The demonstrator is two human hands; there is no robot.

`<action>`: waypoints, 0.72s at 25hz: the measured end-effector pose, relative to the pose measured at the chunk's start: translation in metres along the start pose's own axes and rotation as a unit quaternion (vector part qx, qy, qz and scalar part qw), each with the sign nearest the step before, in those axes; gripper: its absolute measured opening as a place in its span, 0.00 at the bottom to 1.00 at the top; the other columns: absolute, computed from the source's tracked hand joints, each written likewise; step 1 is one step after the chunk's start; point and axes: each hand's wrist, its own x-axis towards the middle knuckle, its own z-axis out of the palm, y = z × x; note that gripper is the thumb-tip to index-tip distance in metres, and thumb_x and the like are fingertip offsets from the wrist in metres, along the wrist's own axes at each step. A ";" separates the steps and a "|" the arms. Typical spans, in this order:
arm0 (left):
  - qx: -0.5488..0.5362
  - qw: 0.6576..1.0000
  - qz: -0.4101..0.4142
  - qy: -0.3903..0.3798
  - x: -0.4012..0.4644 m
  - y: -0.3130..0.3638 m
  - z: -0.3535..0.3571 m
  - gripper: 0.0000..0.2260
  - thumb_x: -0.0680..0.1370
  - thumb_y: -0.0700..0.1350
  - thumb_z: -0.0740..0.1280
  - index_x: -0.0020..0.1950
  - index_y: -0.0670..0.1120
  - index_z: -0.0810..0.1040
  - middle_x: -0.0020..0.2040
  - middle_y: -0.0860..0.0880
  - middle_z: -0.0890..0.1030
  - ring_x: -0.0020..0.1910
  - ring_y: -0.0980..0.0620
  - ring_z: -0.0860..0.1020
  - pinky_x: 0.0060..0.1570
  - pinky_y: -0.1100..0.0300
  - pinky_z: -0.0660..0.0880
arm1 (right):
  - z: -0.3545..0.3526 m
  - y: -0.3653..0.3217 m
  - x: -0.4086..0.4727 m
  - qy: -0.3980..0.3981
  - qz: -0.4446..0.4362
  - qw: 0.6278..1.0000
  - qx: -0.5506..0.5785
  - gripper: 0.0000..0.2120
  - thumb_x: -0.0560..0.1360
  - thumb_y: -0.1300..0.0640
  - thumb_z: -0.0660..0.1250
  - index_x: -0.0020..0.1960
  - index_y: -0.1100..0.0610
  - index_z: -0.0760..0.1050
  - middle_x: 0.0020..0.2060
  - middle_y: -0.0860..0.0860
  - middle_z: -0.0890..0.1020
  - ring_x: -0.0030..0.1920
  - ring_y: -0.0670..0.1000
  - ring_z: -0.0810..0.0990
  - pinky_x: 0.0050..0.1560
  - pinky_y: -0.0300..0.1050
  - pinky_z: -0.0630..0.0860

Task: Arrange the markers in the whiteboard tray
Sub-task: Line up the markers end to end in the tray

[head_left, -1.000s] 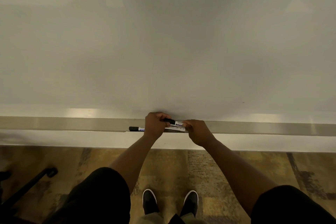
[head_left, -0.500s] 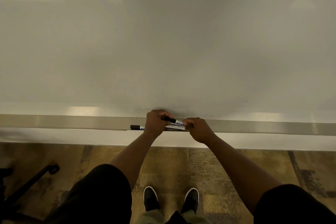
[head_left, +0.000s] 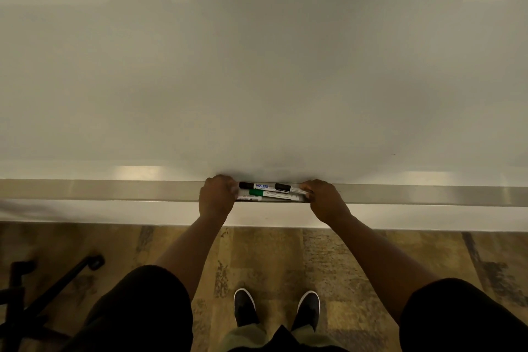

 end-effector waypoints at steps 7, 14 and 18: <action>-0.046 0.997 -0.060 -0.014 0.001 -0.004 0.011 0.13 0.69 0.39 0.74 0.53 0.44 0.81 0.54 0.43 0.81 0.54 0.42 0.78 0.53 0.53 0.75 | 0.006 -0.002 0.000 0.008 0.020 0.999 -0.048 0.13 0.73 0.66 0.61 0.54 0.55 0.78 0.46 0.58 0.82 0.49 0.59 0.77 0.44 0.48 0.74; -0.031 0.999 -0.028 -0.024 0.004 -0.001 0.014 0.02 0.69 0.36 0.70 0.40 0.42 0.81 0.44 0.43 0.84 0.46 0.42 0.79 0.45 0.53 0.75 | 0.002 0.007 -0.006 0.013 0.031 0.997 -0.062 0.13 0.73 0.68 0.60 0.54 0.57 0.76 0.49 0.59 0.81 0.50 0.61 0.76 0.46 0.52 0.74; -0.021 0.999 -0.010 -0.034 0.006 0.001 0.016 0.02 0.68 0.36 0.71 0.38 0.41 0.79 0.43 0.42 0.83 0.44 0.41 0.79 0.40 0.55 0.73 | -0.003 0.012 -0.008 0.012 0.033 0.998 -0.060 0.14 0.74 0.68 0.60 0.57 0.59 0.75 0.52 0.59 0.80 0.53 0.61 0.75 0.50 0.54 0.75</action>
